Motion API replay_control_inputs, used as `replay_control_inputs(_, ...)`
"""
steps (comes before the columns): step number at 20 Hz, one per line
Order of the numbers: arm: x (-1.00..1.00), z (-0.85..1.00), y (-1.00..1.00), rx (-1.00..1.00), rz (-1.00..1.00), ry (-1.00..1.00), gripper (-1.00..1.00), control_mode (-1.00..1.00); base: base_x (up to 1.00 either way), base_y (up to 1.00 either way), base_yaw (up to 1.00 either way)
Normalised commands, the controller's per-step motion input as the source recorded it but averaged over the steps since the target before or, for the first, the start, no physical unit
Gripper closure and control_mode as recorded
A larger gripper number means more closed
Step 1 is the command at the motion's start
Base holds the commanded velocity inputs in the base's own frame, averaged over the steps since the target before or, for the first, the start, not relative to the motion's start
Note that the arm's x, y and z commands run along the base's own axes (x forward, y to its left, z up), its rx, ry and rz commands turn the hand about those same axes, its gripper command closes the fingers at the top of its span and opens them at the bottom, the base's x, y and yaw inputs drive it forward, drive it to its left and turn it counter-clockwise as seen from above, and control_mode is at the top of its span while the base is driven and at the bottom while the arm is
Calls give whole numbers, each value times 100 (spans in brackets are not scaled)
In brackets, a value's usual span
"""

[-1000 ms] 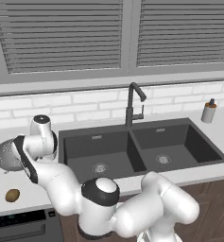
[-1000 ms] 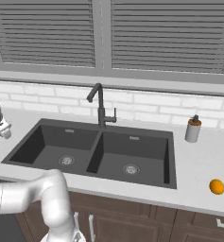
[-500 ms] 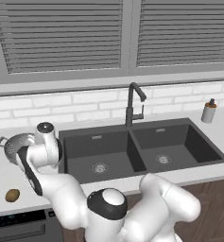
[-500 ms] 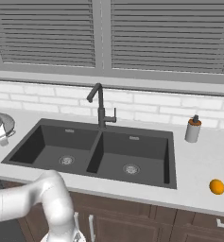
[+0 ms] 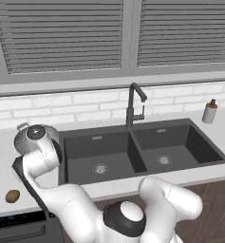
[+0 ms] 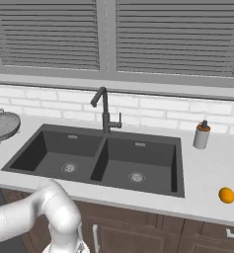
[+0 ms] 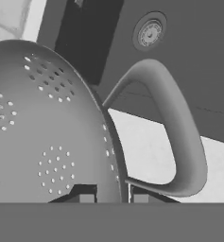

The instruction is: Put the colander in the sink, put the kiwi, orange in the colander, and turn on the sink faucet and pour water over the colander.

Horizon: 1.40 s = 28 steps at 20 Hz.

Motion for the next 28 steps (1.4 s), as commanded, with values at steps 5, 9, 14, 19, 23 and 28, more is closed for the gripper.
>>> replay_control_inputs(5,-57,49,-26,14,-62,-3,100,-100,0,0,0)
replay_control_inputs(9,-48,45,-86,20,-51,8,100,-100,0,0,0)
replay_control_inputs(14,-8,37,-89,19,-45,22,100,-100,0,0,0)
replay_control_inputs(19,3,10,-62,10,-42,37,100,-100,0,0,0)
replay_control_inputs(23,25,-14,-19,0,-44,34,100,-100,0,0,0)
replay_control_inputs(28,28,-26,-1,0,-46,11,100,-100,0,0,0)
